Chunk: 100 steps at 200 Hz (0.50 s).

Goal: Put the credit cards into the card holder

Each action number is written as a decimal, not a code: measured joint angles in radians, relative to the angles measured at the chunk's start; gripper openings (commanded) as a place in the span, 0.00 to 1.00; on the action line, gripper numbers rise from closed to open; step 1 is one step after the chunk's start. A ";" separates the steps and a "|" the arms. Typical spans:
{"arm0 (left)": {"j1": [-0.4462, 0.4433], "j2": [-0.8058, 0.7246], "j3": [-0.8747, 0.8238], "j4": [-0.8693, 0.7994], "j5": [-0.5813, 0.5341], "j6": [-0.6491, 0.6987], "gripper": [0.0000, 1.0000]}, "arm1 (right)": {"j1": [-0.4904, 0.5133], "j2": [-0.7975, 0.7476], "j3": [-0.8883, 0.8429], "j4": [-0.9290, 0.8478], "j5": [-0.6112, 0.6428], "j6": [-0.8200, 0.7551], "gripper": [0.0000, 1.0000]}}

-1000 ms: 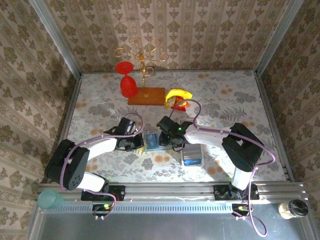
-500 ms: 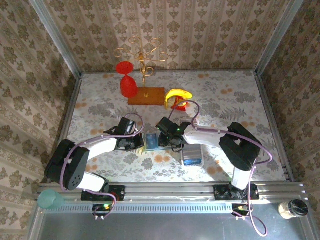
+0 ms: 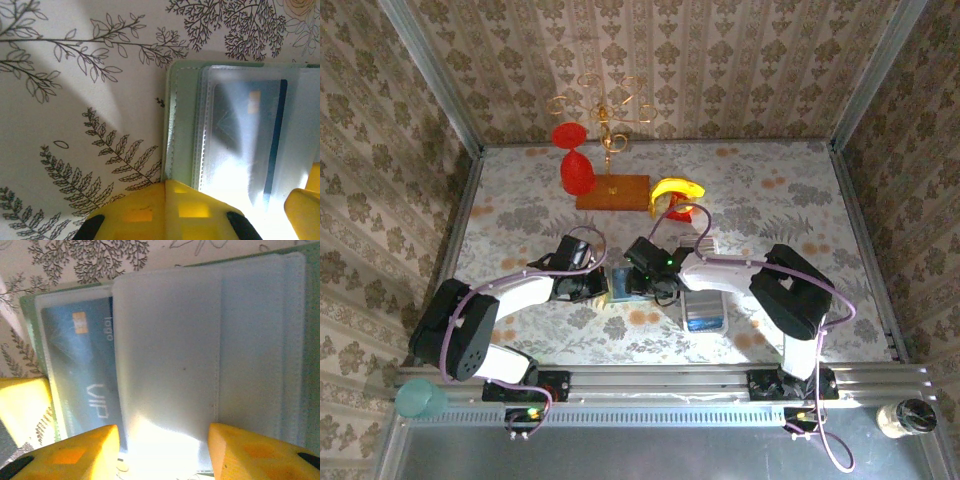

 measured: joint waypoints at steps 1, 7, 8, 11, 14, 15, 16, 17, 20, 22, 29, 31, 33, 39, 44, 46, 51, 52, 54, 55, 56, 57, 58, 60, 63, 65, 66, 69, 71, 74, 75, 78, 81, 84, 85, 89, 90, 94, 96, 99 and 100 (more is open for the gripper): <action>0.000 0.000 0.000 0.000 0.000 0.000 0.00 | 0.000 0.000 0.000 0.000 0.000 0.001 0.51; 0.000 0.000 -0.001 0.000 0.000 0.000 0.00 | 0.000 0.002 0.000 0.010 -0.003 0.006 0.51; 0.000 0.000 -0.001 0.000 0.000 0.000 0.00 | 0.001 0.002 0.000 0.011 -0.003 0.006 0.51; 0.000 0.000 -0.001 0.001 0.000 0.000 0.00 | 0.002 0.002 0.000 0.015 -0.005 0.009 0.51; 0.000 0.000 -0.002 0.001 0.000 0.000 0.00 | 0.003 0.002 0.000 0.019 -0.006 0.010 0.51; 0.000 -0.001 -0.002 0.002 0.000 0.000 0.00 | 0.003 0.002 0.000 0.021 -0.006 0.011 0.51; 0.000 -0.001 -0.002 0.002 0.000 0.000 0.00 | 0.003 0.002 0.000 0.023 -0.007 0.012 0.51; 0.000 -0.001 -0.002 0.002 0.000 0.000 0.00 | 0.004 0.002 0.000 0.024 -0.007 0.013 0.51; 0.000 -0.001 -0.002 0.002 0.000 0.000 0.00 | 0.004 0.002 0.000 0.028 -0.008 0.014 0.51; 0.000 -0.001 -0.003 0.003 0.000 0.000 0.00 | 0.004 0.002 0.000 0.032 -0.009 0.017 0.51; 0.000 -0.002 -0.005 0.006 0.000 0.000 0.00 | 0.004 0.002 0.000 0.045 -0.013 0.025 0.51; 0.000 -0.002 -0.005 0.006 0.000 0.000 0.00 | 0.004 0.002 0.000 0.049 -0.014 0.026 0.51; 0.000 -0.003 -0.006 0.007 0.000 0.000 0.00 | 0.004 0.002 0.000 0.052 -0.016 0.028 0.51; 0.000 -0.004 -0.008 0.009 0.000 -0.001 0.00 | 0.004 0.002 0.000 0.064 -0.019 0.033 0.51; 0.000 -0.005 -0.010 0.012 0.000 -0.001 0.00 | 0.004 0.002 -0.001 0.075 -0.020 0.037 0.50; 0.000 -0.005 -0.010 0.013 0.000 -0.001 0.00 | 0.004 0.002 -0.001 0.079 -0.021 0.039 0.50; 0.000 -0.006 -0.011 0.015 0.000 -0.001 0.00 | 0.004 0.002 -0.003 0.091 -0.024 0.043 0.50; 0.000 -0.006 -0.011 0.015 0.000 -0.001 0.00 | 0.004 0.002 -0.003 0.095 -0.024 0.045 0.50; 0.000 -0.006 -0.011 0.015 0.000 -0.001 0.00 | 0.004 0.002 -0.004 0.098 -0.025 0.048 0.50; 0.000 -0.006 -0.011 0.015 0.000 -0.001 0.00 | 0.004 0.002 -0.005 0.103 -0.026 0.051 0.50; 0.000 -0.006 -0.011 0.015 0.000 -0.001 0.00 | 0.004 0.002 -0.005 0.105 -0.027 0.051 0.50; 0.000 -0.006 -0.011 0.015 0.000 -0.001 0.00 | 0.004 0.002 -0.005 0.106 -0.027 0.052 0.50; 0.000 -0.006 -0.011 0.015 0.000 -0.001 0.00 | 0.004 0.002 -0.006 0.111 -0.027 0.053 0.50; 0.000 -0.006 -0.011 0.015 0.000 -0.001 0.00 | 0.004 0.002 -0.006 0.114 -0.028 0.056 0.50; 0.000 -0.006 -0.011 0.016 0.000 -0.001 0.00 | 0.004 0.002 -0.007 0.121 -0.031 0.059 0.50; 0.000 -0.006 -0.011 0.016 0.000 -0.001 0.00 | 0.004 0.002 -0.007 0.127 -0.033 0.061 0.50; 0.000 -0.006 -0.011 0.016 0.000 -0.001 0.00 | 0.004 0.002 -0.008 0.128 -0.034 0.062 0.50; 0.000 -0.006 -0.011 0.016 0.000 -0.001 0.00 | 0.004 0.002 -0.009 0.135 -0.037 0.064 0.50; 0.000 -0.006 -0.011 0.016 0.000 -0.001 0.00 | 0.004 0.002 -0.009 0.139 -0.039 0.066 0.50; 0.000 -0.006 -0.011 0.016 0.000 -0.001 0.00 | 0.004 0.002 -0.010 0.149 -0.043 0.071 0.50; 0.000 -0.006 -0.011 0.016 0.000 -0.001 0.00 | 0.004 0.002 -0.011 0.150 -0.043 0.072 0.50; 0.000 -0.006 -0.011 0.016 0.000 -0.001 0.00 | 0.004 0.003 -0.012 0.159 -0.046 0.077 0.50; 0.000 -0.006 -0.011 0.016 0.000 -0.001 0.00 | 0.004 0.003 -0.014 0.167 -0.048 0.080 0.49; 0.000 -0.006 -0.011 0.016 0.000 -0.001 0.00 | 0.005 0.003 -0.015 0.176 -0.051 0.085 0.49; 0.000 -0.006 -0.011 0.016 0.000 -0.001 0.00 | 0.005 0.003 -0.016 0.178 -0.051 0.085 0.49; 0.000 -0.006 -0.011 0.016 0.000 -0.001 0.00 | 0.005 0.004 -0.018 0.190 -0.054 0.090 0.49; 0.000 -0.006 -0.011 0.016 0.000 -0.001 0.00 | 0.005 0.004 -0.019 0.192 -0.055 0.092 0.49; 0.000 -0.006 -0.011 0.016 0.000 -0.001 0.00 | 0.006 0.005 -0.022 0.202 -0.059 0.097 0.49; 0.000 -0.006 -0.011 0.016 0.000 -0.001 0.00 | 0.006 0.005 -0.023 0.208 -0.061 0.101 0.49; 0.000 -0.006 -0.011 0.016 0.000 -0.001 0.00 | 0.006 0.005 -0.026 0.214 -0.064 0.105 0.49; 0.000 -0.006 -0.011 0.016 0.000 -0.001 0.00 | 0.006 0.005 -0.027 0.218 -0.065 0.107 0.49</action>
